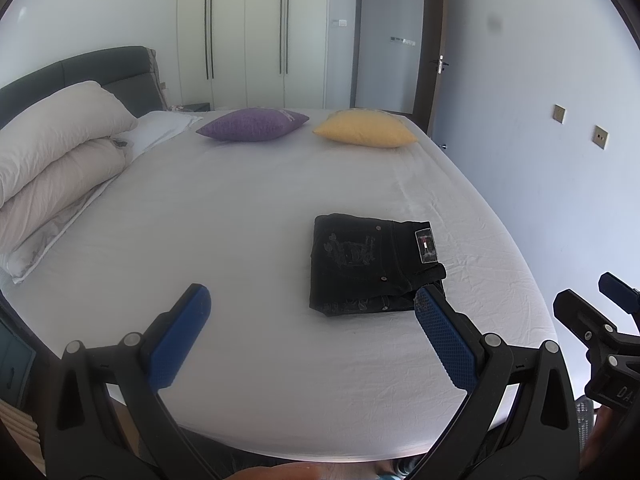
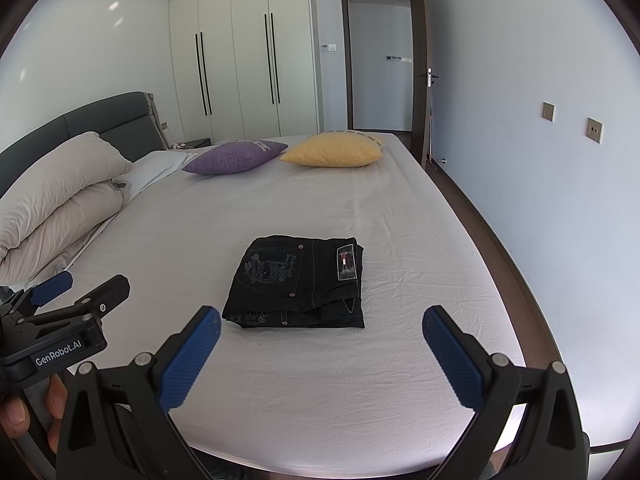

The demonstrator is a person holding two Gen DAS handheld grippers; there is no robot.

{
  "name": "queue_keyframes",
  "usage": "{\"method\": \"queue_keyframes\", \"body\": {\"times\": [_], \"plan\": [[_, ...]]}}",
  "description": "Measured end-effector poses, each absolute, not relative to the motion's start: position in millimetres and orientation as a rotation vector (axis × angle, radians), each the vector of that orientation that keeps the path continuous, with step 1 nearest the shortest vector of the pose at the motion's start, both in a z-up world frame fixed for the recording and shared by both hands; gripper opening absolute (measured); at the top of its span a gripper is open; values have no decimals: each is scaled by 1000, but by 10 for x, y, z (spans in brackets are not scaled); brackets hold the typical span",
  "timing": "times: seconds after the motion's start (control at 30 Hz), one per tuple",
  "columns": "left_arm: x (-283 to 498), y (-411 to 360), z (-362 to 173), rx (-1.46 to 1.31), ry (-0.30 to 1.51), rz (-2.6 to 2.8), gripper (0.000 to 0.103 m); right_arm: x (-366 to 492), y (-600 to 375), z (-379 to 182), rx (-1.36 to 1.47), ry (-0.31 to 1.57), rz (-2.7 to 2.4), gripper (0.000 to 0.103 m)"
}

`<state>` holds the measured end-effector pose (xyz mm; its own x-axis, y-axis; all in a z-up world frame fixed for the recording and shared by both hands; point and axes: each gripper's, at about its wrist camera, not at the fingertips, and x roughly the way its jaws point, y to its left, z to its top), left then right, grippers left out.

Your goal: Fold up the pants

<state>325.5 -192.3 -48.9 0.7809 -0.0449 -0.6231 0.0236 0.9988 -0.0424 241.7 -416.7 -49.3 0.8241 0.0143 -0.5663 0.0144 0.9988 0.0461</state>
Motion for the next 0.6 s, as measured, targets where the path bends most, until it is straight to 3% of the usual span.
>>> {"method": "queue_keyframes", "body": {"times": [0.6], "plan": [[3292, -1870, -548, -28, 690, -29, 103, 2371, -4166, -596, 50, 623, 4, 103]]}}
